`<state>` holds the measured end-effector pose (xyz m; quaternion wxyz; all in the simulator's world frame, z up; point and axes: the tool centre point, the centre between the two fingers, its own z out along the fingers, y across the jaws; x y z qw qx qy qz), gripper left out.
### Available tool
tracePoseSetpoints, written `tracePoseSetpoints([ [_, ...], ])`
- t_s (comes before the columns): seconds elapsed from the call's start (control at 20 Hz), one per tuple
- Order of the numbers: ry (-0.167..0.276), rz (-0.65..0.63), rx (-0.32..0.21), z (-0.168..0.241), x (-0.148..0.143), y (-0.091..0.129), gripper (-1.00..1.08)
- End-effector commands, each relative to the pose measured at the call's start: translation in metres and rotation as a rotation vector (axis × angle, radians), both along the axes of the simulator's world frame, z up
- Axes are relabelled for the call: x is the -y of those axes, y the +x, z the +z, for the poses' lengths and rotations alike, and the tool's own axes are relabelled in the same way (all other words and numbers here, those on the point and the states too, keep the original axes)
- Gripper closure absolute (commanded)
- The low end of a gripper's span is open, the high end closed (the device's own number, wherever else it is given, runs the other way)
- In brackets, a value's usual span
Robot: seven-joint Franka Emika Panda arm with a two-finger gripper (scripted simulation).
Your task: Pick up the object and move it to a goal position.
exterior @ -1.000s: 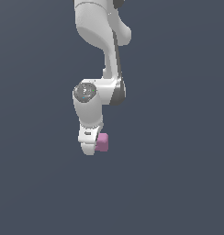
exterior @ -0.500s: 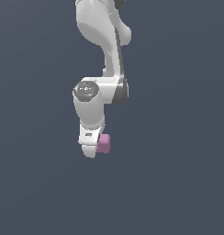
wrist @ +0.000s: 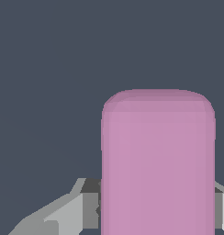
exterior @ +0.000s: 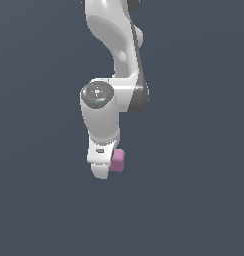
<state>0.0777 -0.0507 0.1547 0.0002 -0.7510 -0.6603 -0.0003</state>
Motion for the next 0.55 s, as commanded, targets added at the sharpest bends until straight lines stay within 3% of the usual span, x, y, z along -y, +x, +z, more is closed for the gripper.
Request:
tracePoseSetpoints([
  [0.0, 0.000, -0.001, 0.000, 0.008, -0.003, 0.007, 1.08],
  [0.5, -0.001, -0.001, 0.000, 0.018, -0.008, 0.018, 1.08],
])
